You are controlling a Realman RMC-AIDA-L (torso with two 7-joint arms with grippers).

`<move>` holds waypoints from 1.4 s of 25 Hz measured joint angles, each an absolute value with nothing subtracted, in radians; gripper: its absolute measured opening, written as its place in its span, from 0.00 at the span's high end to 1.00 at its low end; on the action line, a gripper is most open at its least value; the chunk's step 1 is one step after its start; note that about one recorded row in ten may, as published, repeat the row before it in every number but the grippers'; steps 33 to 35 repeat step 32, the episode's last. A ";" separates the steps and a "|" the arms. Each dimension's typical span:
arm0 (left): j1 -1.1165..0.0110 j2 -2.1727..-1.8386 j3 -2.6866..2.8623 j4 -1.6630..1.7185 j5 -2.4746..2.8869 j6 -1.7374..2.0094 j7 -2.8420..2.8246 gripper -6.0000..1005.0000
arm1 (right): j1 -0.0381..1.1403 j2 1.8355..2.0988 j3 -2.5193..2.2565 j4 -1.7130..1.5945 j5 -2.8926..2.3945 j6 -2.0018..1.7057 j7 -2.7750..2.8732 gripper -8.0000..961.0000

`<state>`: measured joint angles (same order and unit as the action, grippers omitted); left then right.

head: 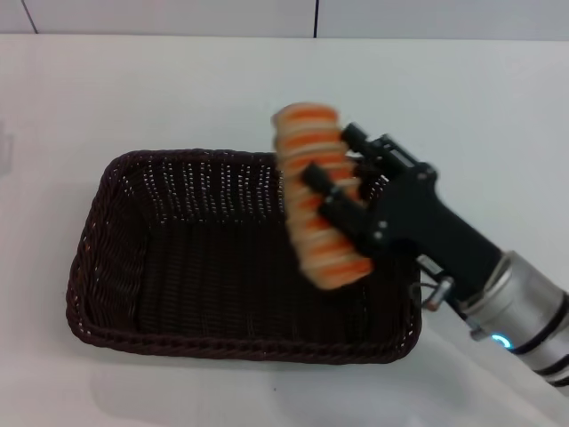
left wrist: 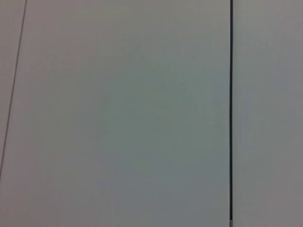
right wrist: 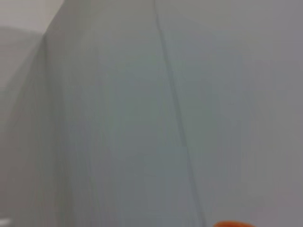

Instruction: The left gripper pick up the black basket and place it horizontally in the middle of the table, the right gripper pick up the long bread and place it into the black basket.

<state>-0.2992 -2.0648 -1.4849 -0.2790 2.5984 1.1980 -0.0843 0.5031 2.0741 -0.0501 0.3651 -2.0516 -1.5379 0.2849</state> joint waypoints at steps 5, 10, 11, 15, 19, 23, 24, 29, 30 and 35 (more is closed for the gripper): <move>-0.296 -2.063 -1.485 -0.276 2.598 1.198 -0.084 0.30 | 0.507 2.075 -0.033 0.366 -2.074 -1.531 0.295 0.38; -0.286 -2.063 -1.485 -0.272 2.599 1.197 -0.084 0.30 | 0.441 2.077 0.073 0.346 -2.047 -1.566 0.272 0.19; -0.286 -2.063 -1.485 -0.272 2.599 1.197 -0.084 0.30 | 0.441 2.077 0.073 0.346 -2.047 -1.566 0.272 0.15; -0.273 -2.063 -1.485 -0.263 2.599 1.198 -0.086 0.30 | 0.272 2.076 0.328 0.306 -1.938 -1.694 0.205 0.12; -0.268 -2.065 -1.485 -0.260 2.598 1.198 -0.087 0.30 | 0.194 2.077 0.448 0.277 -1.843 -1.735 0.211 0.12; -0.266 -2.068 -1.485 -0.248 2.599 1.197 -0.093 0.30 | 0.142 2.080 0.497 0.251 -1.714 -1.739 0.212 0.12; -0.266 -2.069 -1.485 -0.244 2.599 1.197 -0.094 0.30 | 0.132 2.081 0.497 0.250 -1.681 -1.739 0.212 0.12; -0.262 -2.072 -1.483 -0.231 2.599 1.197 -0.100 0.30 | 0.100 2.084 0.489 0.247 -1.613 -1.748 0.213 0.12; -0.259 -2.072 -1.481 -0.231 2.598 1.197 -0.101 0.30 | 0.097 2.084 0.487 0.246 -1.613 -1.746 0.212 0.12; -0.258 -2.073 -1.478 -0.231 2.598 1.197 -0.101 0.30 | 0.096 2.084 0.485 0.246 -1.614 -1.744 0.208 0.12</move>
